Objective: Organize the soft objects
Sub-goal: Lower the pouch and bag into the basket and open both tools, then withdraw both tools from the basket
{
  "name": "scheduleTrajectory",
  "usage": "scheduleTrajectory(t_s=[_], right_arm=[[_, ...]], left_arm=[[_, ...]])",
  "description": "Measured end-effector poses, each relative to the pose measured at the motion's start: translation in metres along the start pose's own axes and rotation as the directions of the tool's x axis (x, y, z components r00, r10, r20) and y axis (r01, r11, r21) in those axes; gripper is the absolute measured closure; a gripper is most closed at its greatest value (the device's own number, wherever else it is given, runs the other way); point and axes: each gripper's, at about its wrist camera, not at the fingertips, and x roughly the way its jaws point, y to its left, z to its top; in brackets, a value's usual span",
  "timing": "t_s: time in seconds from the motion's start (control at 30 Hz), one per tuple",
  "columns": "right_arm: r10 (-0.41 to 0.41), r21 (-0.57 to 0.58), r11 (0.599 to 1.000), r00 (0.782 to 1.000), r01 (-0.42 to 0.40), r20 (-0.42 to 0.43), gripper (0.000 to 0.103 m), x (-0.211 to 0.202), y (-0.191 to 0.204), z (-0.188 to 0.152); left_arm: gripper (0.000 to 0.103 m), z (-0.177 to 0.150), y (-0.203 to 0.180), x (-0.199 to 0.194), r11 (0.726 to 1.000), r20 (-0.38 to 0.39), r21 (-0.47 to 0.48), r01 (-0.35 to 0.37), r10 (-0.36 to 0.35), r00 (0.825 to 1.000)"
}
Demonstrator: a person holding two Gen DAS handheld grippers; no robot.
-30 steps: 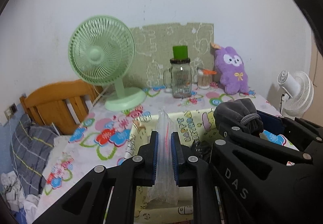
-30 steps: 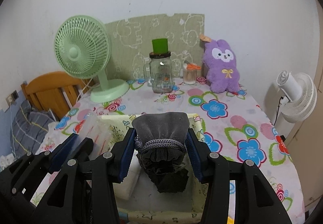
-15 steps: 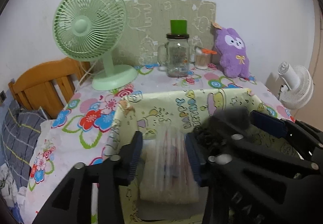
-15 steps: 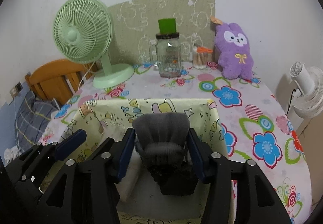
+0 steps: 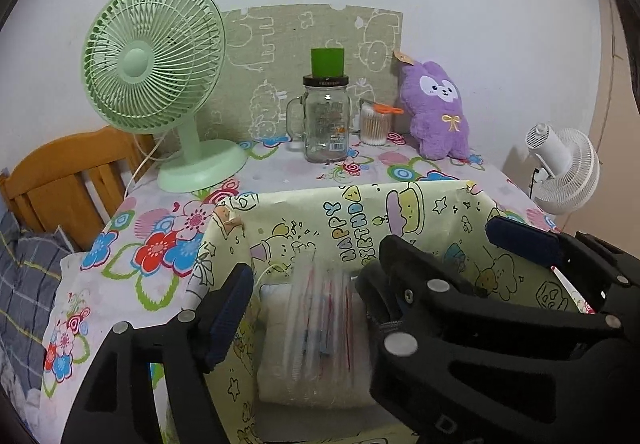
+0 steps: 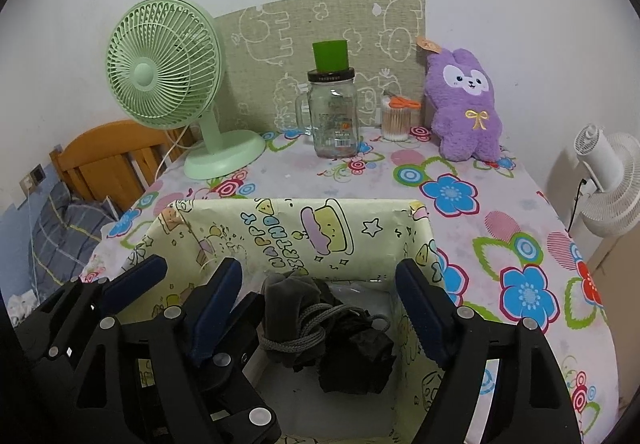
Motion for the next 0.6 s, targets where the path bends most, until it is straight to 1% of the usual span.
scheduleTrajectory(t_s=[0.13,0.2,0.3,0.37,0.4,0.43,0.5,0.53,0.6], right_arm=[[-0.006,-0.004,1.000,1.000,0.006,-0.002,0.021,-0.002,0.001,0.000],[-0.012,-0.005,1.000,1.000,0.012,0.002,0.021,-0.005,0.001,0.000],[0.004,-0.010,1.000,1.000,-0.004,0.031,0.020,-0.016,0.002,0.002],[0.005,-0.016,1.000,0.998,-0.005,0.056,0.015,-0.025,0.002,0.004],[0.003,-0.018,1.000,0.998,-0.002,0.067,0.009,-0.029,0.003,0.005],[0.000,-0.020,1.000,0.997,0.002,0.083,0.006,-0.036,0.002,0.006],[-0.001,-0.023,1.000,0.995,0.003,0.095,0.004,-0.044,0.002,0.007],[-0.002,-0.023,1.000,0.995,0.004,0.100,0.004,-0.048,0.002,0.008],[-0.003,-0.025,1.000,0.994,0.006,0.113,0.003,-0.059,0.002,0.009]], left_arm=[[0.027,0.000,0.000,0.000,1.000,-0.005,0.008,-0.003,0.003,1.000],[0.026,0.000,-0.001,-0.004,1.000,-0.001,0.008,-0.017,0.017,1.000],[0.022,0.003,-0.002,-0.017,0.999,0.005,-0.010,-0.050,0.050,0.999],[0.022,0.005,-0.005,-0.028,0.999,0.012,-0.008,-0.049,0.049,0.999],[0.022,0.005,-0.006,-0.032,0.999,0.022,-0.004,-0.053,0.053,0.998],[0.022,0.006,-0.008,-0.037,0.998,0.033,0.001,-0.057,0.057,0.998],[0.015,0.007,-0.011,-0.047,0.998,0.046,0.003,-0.061,0.061,0.997],[0.009,0.008,-0.012,-0.050,0.998,0.050,0.001,-0.060,0.060,0.997],[0.006,0.009,-0.014,-0.059,0.998,0.065,-0.004,-0.061,0.061,0.996]])
